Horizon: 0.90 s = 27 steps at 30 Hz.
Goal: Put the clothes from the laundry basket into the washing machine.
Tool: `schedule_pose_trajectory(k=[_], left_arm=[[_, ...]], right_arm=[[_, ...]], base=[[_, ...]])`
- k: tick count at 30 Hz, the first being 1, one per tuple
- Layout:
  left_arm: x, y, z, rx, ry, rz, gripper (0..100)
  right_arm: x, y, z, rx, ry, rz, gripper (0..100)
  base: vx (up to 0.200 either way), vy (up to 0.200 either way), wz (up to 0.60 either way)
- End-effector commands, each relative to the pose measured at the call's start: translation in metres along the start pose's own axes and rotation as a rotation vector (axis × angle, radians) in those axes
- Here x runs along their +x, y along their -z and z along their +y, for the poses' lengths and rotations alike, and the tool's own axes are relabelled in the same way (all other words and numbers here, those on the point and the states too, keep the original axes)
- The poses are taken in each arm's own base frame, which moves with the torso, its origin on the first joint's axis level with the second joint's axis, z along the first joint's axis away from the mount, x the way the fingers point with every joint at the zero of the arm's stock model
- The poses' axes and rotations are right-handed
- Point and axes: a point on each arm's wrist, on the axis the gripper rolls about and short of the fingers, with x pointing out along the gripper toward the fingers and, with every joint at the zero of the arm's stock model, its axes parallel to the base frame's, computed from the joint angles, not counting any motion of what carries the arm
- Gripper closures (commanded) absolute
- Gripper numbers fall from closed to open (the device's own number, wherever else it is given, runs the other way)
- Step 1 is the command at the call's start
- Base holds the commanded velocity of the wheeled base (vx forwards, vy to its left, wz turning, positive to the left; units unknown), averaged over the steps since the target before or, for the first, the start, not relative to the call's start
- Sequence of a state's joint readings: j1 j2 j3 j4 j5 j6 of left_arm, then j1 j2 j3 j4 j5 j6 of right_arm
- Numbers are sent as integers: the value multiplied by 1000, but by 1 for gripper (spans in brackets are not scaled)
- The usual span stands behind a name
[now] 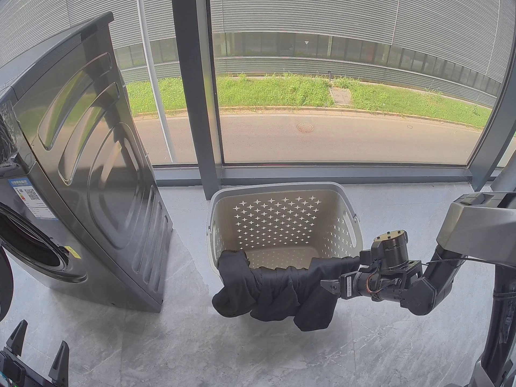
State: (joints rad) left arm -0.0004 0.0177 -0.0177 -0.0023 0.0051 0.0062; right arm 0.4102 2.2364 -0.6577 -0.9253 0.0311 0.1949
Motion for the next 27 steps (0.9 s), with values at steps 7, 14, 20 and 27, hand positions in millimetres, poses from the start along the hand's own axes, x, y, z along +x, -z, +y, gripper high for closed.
schedule_pose_trajectory(k=[7, 14, 20, 27], left_arm=[[0, 4, 0, 1, -1, -1, 0], [0, 4, 0, 1, -1, -1, 0], [0, 4, 0, 0, -1, -1, 0], [0, 4, 0, 0, -1, -2, 0]], right_arm=[[18, -14, -5, 13, 27, -15, 0], [25, -21, -4, 19, 45, -23, 0], [26, -22, -3, 19, 49, -21, 100], [26, -21, -3, 18, 53, -17, 100]], base=[[0, 0, 0], [0, 0, 0], [0, 0, 0], [0, 0, 0]])
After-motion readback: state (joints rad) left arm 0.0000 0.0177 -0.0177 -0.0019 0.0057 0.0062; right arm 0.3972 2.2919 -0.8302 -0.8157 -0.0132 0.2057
